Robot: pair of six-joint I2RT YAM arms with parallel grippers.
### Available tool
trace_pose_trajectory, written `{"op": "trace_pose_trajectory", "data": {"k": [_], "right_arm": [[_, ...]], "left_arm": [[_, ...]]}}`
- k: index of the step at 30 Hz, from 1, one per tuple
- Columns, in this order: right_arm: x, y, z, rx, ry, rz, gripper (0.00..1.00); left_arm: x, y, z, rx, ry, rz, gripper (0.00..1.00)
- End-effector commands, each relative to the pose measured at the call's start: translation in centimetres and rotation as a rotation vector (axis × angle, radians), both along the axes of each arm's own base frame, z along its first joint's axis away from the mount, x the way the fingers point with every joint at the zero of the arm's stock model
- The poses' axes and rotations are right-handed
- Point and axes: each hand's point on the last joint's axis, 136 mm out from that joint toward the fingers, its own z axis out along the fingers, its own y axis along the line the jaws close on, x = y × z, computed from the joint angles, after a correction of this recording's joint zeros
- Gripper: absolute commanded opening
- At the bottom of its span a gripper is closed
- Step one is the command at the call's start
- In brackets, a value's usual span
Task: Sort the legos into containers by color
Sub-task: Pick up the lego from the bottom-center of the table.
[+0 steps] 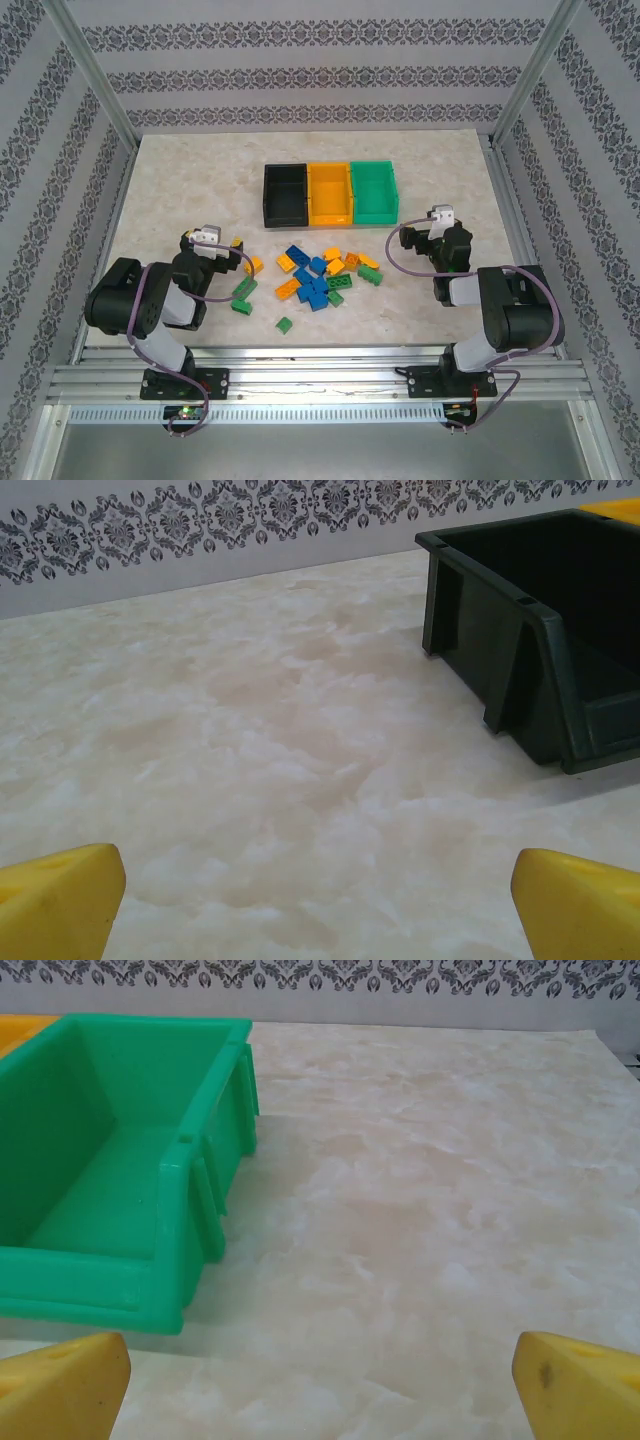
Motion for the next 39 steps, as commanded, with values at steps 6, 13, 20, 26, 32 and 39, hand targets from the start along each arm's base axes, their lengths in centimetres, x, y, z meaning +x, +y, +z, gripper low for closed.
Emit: {"op": "trace_pose_trajectory", "data": {"k": [6, 13, 20, 26, 32, 39], "right_arm": [[0.7, 0.0, 1.0, 0.019, -0.034, 0.007, 0.98], [0.7, 0.0, 1.0, 0.019, -0.033, 0.007, 0.98], [0.7, 0.0, 1.0, 0.019, -0.033, 0.006, 0.98], [0.6, 0.0, 1.0, 0.019, -0.033, 0.008, 0.98], [0.6, 0.1, 0.9, 0.021, -0.031, 0.008, 0.98], [0.7, -0.1, 1.0, 0.018, -0.033, 0.002, 0.98]], "left_arm": [[0.4, -0.4, 1.7, 0.01, -0.07, -0.024, 0.99], [0.4, -0.4, 1.7, 0.01, -0.069, -0.023, 0.99], [0.4, -0.4, 1.7, 0.01, -0.07, -0.024, 0.99], [0.4, -0.4, 1.7, 0.009, -0.071, -0.023, 0.99], [1.7, 4.7, 1.5, -0.037, -0.018, 0.287, 0.99], [3.4, 4.3, 0.7, -0.026, 0.076, 0.26, 0.99]]}}
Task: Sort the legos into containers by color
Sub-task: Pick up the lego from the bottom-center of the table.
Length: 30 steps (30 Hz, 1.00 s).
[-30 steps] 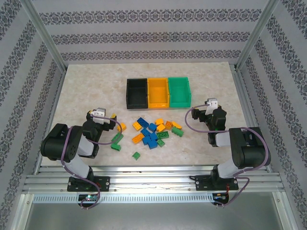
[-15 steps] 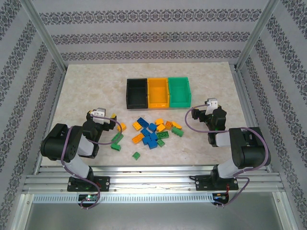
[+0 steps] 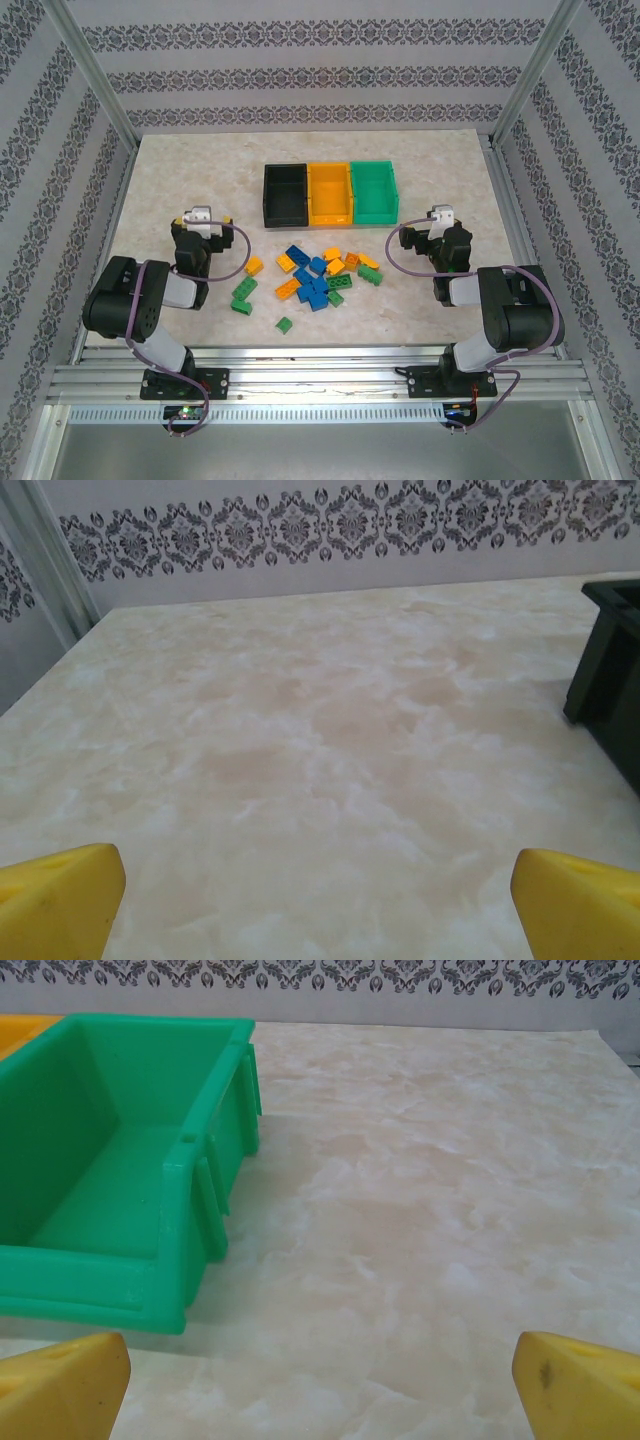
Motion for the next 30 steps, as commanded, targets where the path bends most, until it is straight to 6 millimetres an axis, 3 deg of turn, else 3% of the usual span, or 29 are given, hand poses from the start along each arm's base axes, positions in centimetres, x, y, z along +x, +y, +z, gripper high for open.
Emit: {"op": "trace_pose_trajectory", "data": {"k": [1, 5, 9, 12, 16, 19, 22, 26, 30], "right_arm": [[0.7, -0.1, 1.0, 0.018, -0.033, -0.001, 0.98], [0.7, -0.5, 0.8, 0.02, -0.027, -0.028, 0.98], [0.7, -1.1, 0.9, 0.022, -0.028, -0.061, 0.98], [0.3, -1.6, 2.9, 0.019, -0.077, -0.094, 0.98], [-1.0, -2.1, 5.9, 0.024, -0.114, -0.124, 0.98], [-2.1, -2.4, 8.3, 0.105, -0.141, -0.157, 0.98], [-2.8, -2.3, 10.5, 0.201, -0.11, -0.176, 0.98], [-3.9, -0.3, 10.6, 0.346, 0.054, -0.117, 0.98], [-5.2, 3.6, 9.5, 0.492, 0.209, 0.048, 0.98]], "left_arm": [[-0.5, 0.1, -1.3, -0.012, 0.063, -0.009, 0.99], [-0.5, -0.6, -1.5, -0.007, 0.075, -0.052, 0.99], [-0.4, 0.8, -1.5, -0.013, 0.082, 0.035, 0.99], [-0.7, 1.8, -1.1, -0.019, 0.061, 0.101, 0.99], [-0.6, 0.9, 0.2, -0.007, 0.078, 0.043, 0.99], [-0.9, 1.4, 2.3, -0.009, 0.093, 0.077, 0.99], [-2.0, 3.1, 4.5, -0.111, 0.115, 0.212, 0.99], [-3.0, 1.9, 7.0, -0.187, 0.164, 0.155, 0.99], [-4.4, 1.6, 7.8, -0.209, 0.198, 0.142, 0.99]]}}
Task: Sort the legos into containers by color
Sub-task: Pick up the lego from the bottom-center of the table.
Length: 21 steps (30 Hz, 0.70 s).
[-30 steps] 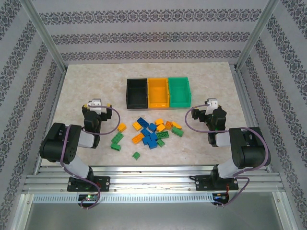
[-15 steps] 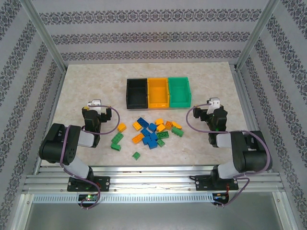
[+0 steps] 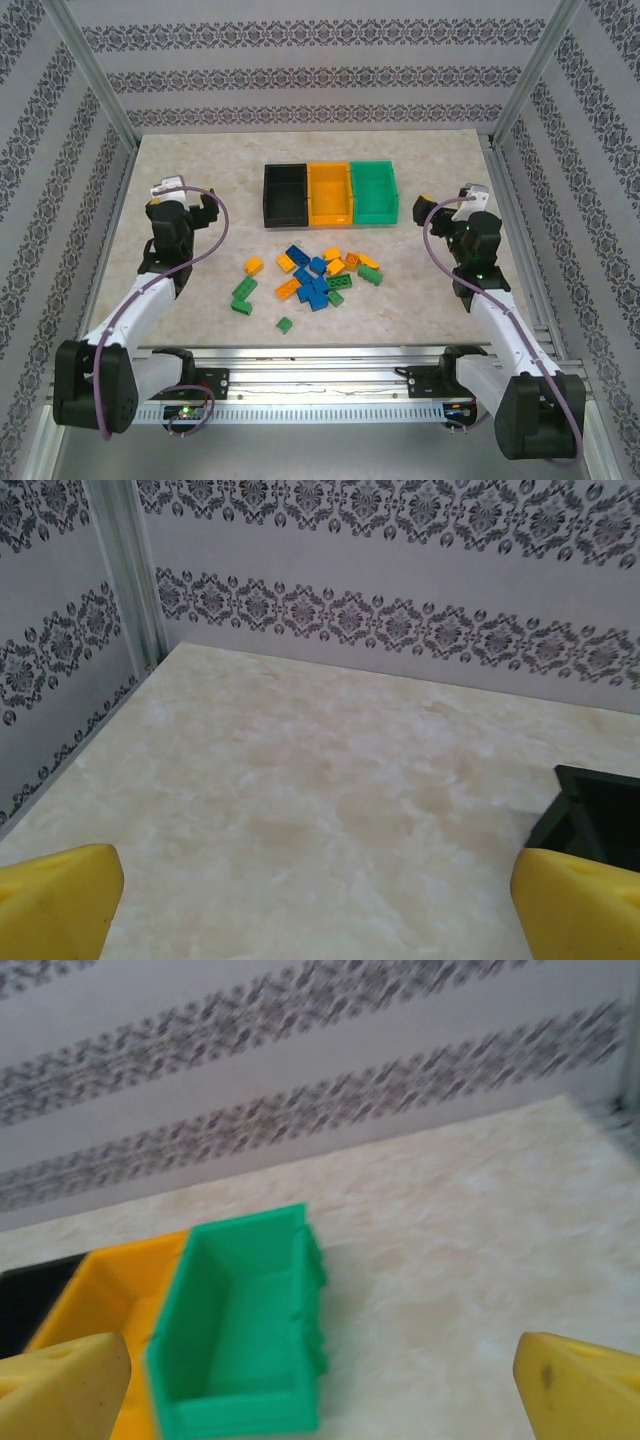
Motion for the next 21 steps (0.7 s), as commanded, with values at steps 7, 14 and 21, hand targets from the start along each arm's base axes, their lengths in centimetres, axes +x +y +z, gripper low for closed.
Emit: {"op": "trace_pose_trajectory", "data": {"k": [7, 14, 21], "right_arm": [[-5.6, 6.4, -9.0, 0.287, 0.479, 0.226, 0.98], [-9.8, 8.8, -13.7, -0.023, 0.727, 0.258, 0.98], [-10.7, 9.9, -15.9, -0.122, 0.836, 0.274, 0.95]], "left_arm": [[-5.3, -1.8, -2.7, -0.11, 0.199, -0.101, 0.99], [-7.5, -2.5, -2.4, -0.269, 0.244, -0.083, 0.99], [-8.6, -5.5, -3.3, -0.46, 0.422, -0.204, 0.99]]}}
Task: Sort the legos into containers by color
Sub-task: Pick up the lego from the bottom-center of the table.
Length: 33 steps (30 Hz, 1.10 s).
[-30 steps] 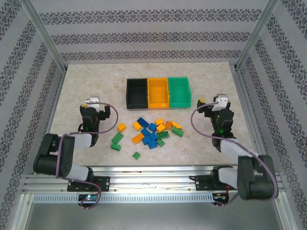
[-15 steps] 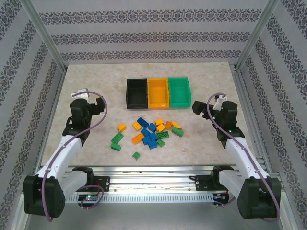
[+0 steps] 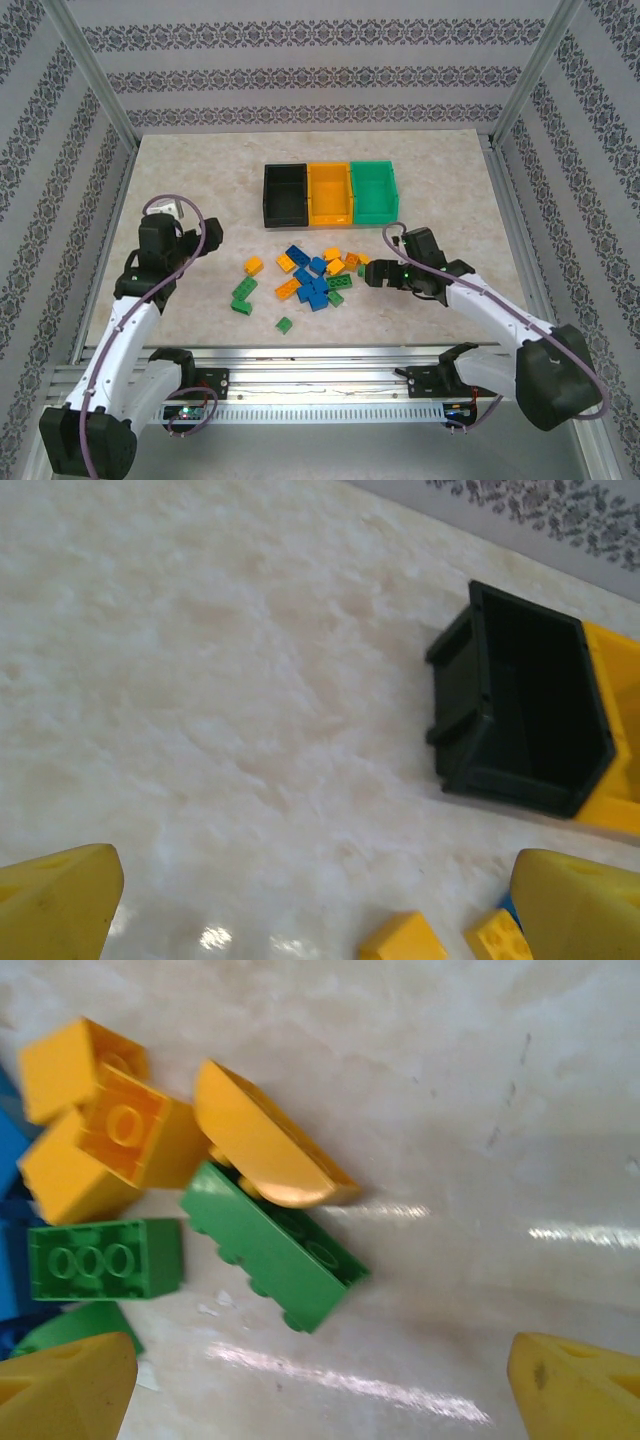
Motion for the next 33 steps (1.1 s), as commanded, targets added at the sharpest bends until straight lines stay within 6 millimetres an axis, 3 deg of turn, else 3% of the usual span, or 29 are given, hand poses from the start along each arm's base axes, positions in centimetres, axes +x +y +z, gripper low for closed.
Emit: {"op": "trace_pose_trajectory", "data": {"k": [1, 8, 16, 23, 33], "right_arm": [[0.1, -0.7, -0.2, -0.09, 0.023, -0.004, 0.95], [0.2, 0.4, -2.2, -0.172, 0.099, 0.045, 0.94], [0.8, 2.4, -3.2, -0.227, 0.131, 0.108, 0.85], [1.8, 3.3, -3.1, -0.266, 0.128, 0.141, 0.75], [1.9, 4.2, -3.2, -0.266, 0.156, 0.165, 0.46]], "left_arm": [[-1.1, -2.1, -0.7, -0.137, 0.134, -0.086, 0.99], [-3.3, -0.7, -4.4, -0.013, 0.444, -0.108, 0.99], [-4.0, -0.4, -8.0, -0.028, 0.509, -0.076, 0.99], [-3.6, -0.9, -8.3, -0.058, 0.52, -0.087, 0.99], [-3.0, -2.1, -8.9, -0.135, 0.514, -0.1, 0.99]]}}
